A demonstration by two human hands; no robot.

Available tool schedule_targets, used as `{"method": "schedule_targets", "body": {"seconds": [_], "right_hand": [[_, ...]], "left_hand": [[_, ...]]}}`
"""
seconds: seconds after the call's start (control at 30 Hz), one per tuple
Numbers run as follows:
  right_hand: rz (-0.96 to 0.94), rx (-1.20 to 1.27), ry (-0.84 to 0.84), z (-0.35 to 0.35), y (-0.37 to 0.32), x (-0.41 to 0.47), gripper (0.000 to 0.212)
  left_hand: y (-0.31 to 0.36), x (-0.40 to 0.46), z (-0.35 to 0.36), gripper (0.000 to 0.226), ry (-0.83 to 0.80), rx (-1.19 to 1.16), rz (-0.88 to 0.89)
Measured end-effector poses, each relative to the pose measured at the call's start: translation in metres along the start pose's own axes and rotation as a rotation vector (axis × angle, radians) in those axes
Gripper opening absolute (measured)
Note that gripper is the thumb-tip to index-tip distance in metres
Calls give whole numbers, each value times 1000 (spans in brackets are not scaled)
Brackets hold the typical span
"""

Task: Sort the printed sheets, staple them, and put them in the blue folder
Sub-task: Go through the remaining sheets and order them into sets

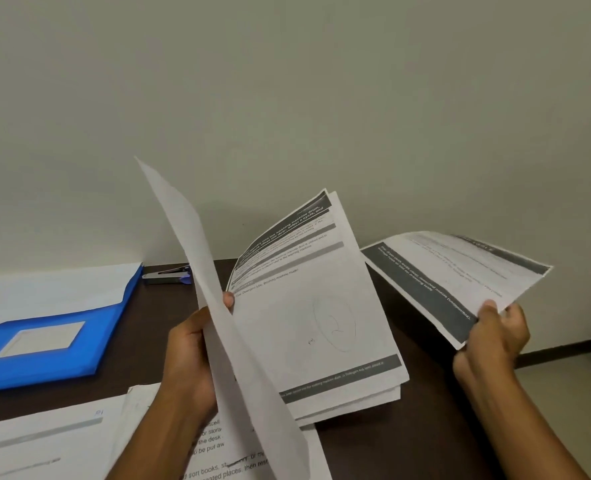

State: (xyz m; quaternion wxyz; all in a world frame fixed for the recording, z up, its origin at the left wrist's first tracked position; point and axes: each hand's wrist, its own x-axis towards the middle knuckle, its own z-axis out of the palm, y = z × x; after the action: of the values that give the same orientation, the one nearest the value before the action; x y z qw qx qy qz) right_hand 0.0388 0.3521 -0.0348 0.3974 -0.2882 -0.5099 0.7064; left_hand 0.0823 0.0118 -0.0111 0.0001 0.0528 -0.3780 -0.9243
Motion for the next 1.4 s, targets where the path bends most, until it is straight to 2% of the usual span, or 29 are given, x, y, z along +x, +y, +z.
{"method": "schedule_targets", "body": {"seconds": [0.07, 0.13, 0.17, 0.23, 0.3, 0.4, 0.6, 0.77, 0.83, 1.0, 1.1, 1.23, 1.4], "right_hand": [[15, -45, -150, 3, -2, -7, 16], [56, -67, -392, 6, -9, -20, 20], [77, -60, -513, 7, -13, -26, 21], [98, -56, -729, 9, -21, -39, 26], [92, -69, -895, 11, -28, -50, 30], [106, -95, -1052, 13, -30, -61, 32], [91, -246, -1050, 16, -20, -68, 33], [7, -311, -1117, 19, -16, -72, 39], [1, -341, -1137, 20, -14, -72, 41], [-2, -414, -1168, 21, -9, -73, 45], [8, -445, -1149, 23, -8, -73, 52], [-132, -397, -1121, 22, -8, -69, 23], [-299, -454, -1063, 24, 6, -66, 30]], "left_hand": [[-1, 7, -7, 64, 34, 65, 2], [-3, 9, -11, 64, 48, 88, 10], [-3, 8, -10, 52, 42, 98, -5], [-2, 4, -5, 14, 16, 51, -59], [-2, 6, -7, 31, 2, 90, -92], [-3, 9, -7, 33, -12, 194, -75], [-11, 11, -3, 28, -14, 414, 67], [-12, 18, -6, 59, 15, 476, 158], [-13, 20, -8, 64, 40, 466, 151], [-14, 15, -7, 33, -36, 455, 88], [-13, 15, -7, 32, -37, 438, 90], [-12, 13, -5, 36, -50, 422, 128], [-14, 10, 1, 31, -108, 403, 80]]}}
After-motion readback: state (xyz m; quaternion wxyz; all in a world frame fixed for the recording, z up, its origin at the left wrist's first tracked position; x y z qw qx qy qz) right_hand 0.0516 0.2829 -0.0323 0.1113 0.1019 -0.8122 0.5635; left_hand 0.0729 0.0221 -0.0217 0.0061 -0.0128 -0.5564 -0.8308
